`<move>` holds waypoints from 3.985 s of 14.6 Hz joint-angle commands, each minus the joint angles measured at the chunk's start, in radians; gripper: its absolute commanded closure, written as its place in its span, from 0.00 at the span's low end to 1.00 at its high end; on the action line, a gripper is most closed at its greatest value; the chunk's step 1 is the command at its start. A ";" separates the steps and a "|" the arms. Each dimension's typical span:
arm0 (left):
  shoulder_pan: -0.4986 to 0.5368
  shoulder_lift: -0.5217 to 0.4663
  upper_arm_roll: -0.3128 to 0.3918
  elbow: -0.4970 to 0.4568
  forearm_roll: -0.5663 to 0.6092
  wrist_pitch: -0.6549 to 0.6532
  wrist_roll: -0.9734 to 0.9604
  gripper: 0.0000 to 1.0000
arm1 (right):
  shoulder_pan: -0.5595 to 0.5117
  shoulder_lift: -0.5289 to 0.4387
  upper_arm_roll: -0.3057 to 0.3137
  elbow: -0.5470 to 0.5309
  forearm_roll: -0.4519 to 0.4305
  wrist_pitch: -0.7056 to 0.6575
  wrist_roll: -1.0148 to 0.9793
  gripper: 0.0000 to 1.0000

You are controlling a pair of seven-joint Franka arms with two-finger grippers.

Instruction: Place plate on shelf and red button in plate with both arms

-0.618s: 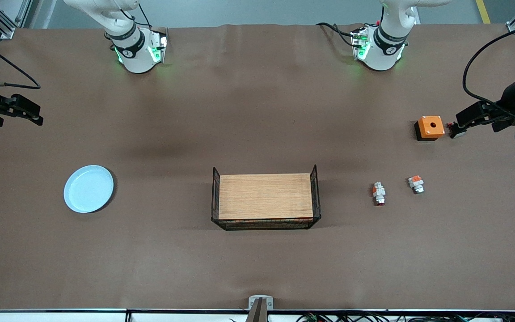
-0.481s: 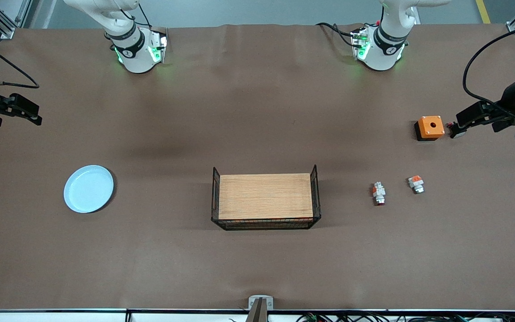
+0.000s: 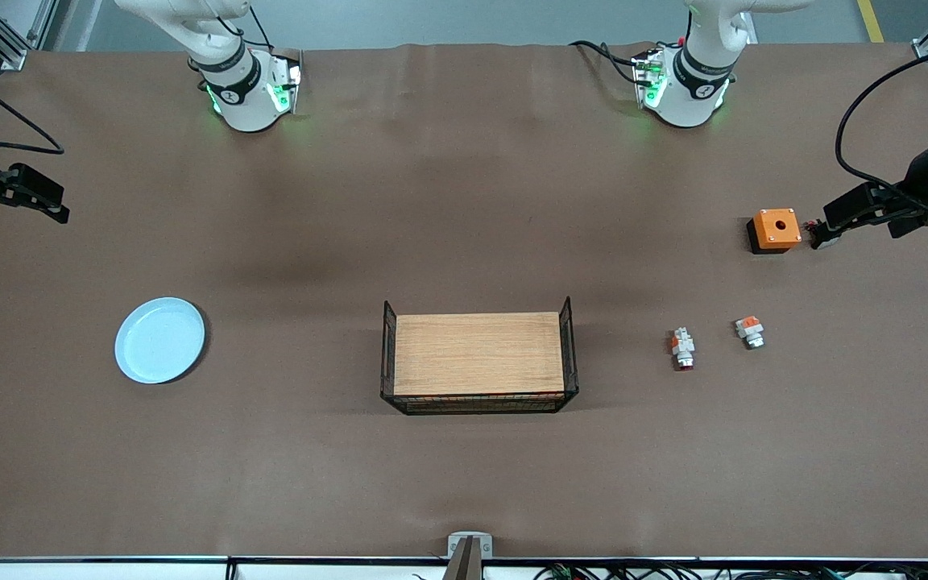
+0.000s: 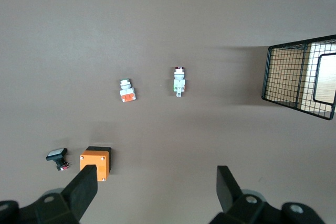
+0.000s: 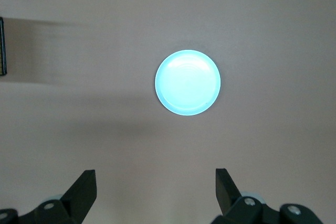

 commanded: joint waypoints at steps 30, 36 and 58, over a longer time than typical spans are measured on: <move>-0.039 0.460 -0.066 -0.464 0.111 0.896 -0.080 0.00 | -0.249 0.734 -0.003 -0.024 0.334 0.741 -1.061 0.01; -0.039 0.523 -0.065 -0.424 0.111 0.930 -0.080 0.00 | -0.247 0.748 -0.002 -0.058 0.335 0.810 -1.072 0.10; -0.033 0.494 -0.066 -0.398 0.100 0.901 -0.098 0.74 | -0.253 0.626 0.000 -0.040 0.337 0.449 -0.801 1.00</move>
